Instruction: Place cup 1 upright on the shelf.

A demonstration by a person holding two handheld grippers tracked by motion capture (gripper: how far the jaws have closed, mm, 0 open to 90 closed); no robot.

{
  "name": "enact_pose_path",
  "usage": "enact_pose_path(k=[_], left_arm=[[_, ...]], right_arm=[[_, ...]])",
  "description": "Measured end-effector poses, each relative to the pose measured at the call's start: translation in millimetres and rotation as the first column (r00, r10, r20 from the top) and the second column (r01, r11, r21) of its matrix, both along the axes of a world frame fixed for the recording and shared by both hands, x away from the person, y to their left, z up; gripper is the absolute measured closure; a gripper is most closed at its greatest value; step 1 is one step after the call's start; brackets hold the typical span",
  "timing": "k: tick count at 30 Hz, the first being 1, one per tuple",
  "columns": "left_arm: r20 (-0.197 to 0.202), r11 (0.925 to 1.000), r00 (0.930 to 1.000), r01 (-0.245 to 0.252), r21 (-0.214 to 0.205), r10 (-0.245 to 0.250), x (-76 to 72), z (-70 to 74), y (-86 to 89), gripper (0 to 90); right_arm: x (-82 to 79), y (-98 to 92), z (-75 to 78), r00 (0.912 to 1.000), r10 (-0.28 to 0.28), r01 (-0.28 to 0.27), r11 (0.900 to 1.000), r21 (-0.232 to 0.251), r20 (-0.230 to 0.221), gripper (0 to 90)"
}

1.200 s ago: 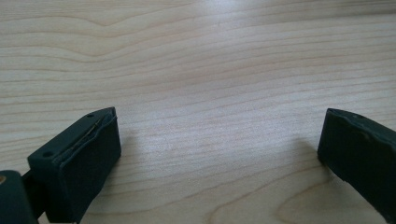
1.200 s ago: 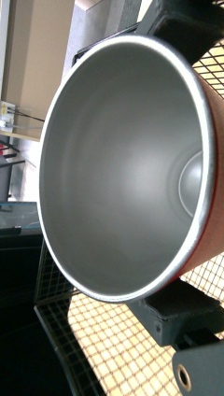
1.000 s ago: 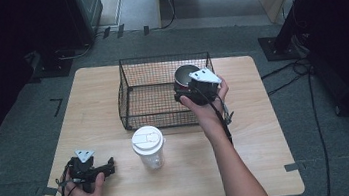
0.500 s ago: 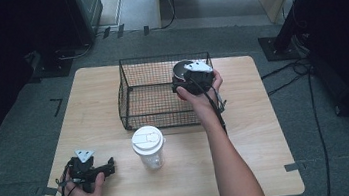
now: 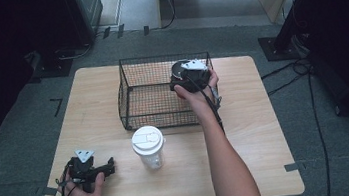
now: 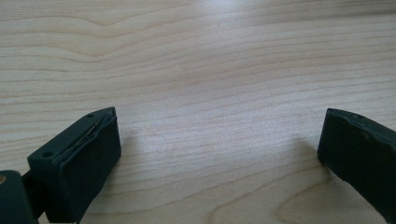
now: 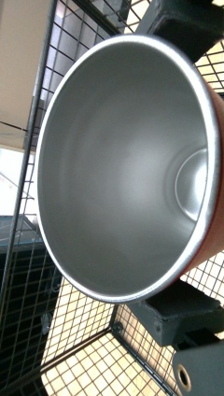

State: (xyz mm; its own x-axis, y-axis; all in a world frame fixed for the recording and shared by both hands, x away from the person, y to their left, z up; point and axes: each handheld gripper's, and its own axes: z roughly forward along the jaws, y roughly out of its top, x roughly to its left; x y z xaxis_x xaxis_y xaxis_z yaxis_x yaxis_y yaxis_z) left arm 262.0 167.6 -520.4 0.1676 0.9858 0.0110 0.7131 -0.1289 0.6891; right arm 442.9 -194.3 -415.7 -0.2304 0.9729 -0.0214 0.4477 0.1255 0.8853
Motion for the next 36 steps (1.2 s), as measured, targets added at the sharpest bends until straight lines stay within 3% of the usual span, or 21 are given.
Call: enact_pose_path(k=[12, 17, 21, 25, 36], left_arm=[[0.000, 1.0000, 1.0000, 0.000, 0.000, 0.000, 0.0, 0.0, 0.0, 0.1], [0.000, 1.0000, 1.0000, 0.000, 0.000, 0.000, 0.0, 0.0, 0.0, 0.1], [0.000, 1.0000, 1.0000, 0.000, 0.000, 0.000, 0.0, 0.0, 0.0, 0.1], [0.001, 1.0000, 1.0000, 0.000, 0.000, 0.000, 0.0, 0.0, 0.0, 0.1], [0.000, 1.0000, 1.0000, 0.000, 0.000, 0.000, 0.0, 0.0, 0.0, 0.1]], right_arm=[[11.8, -1.9, -8.4, 0.9990, 0.043, -0.043, 0.9989, -0.019, 0.008, 7.5], [17.0, 0.8, -18.4, 0.9983, 0.054, -0.055, 0.9977, -0.040, -0.021, 7.4], [19.6, 1.8, -22.3, 0.9968, 0.058, -0.060, 0.9975, -0.036, -0.055, 7.3], [21.1, 0.0, -22.9, 0.9919, 0.090, -0.090, 0.9959, 0.008, -0.090, 7.2], [18.6, -1.1, -20.7, 0.9889, 0.112, -0.110, 0.9935, 0.030, -0.098, 4.2]])
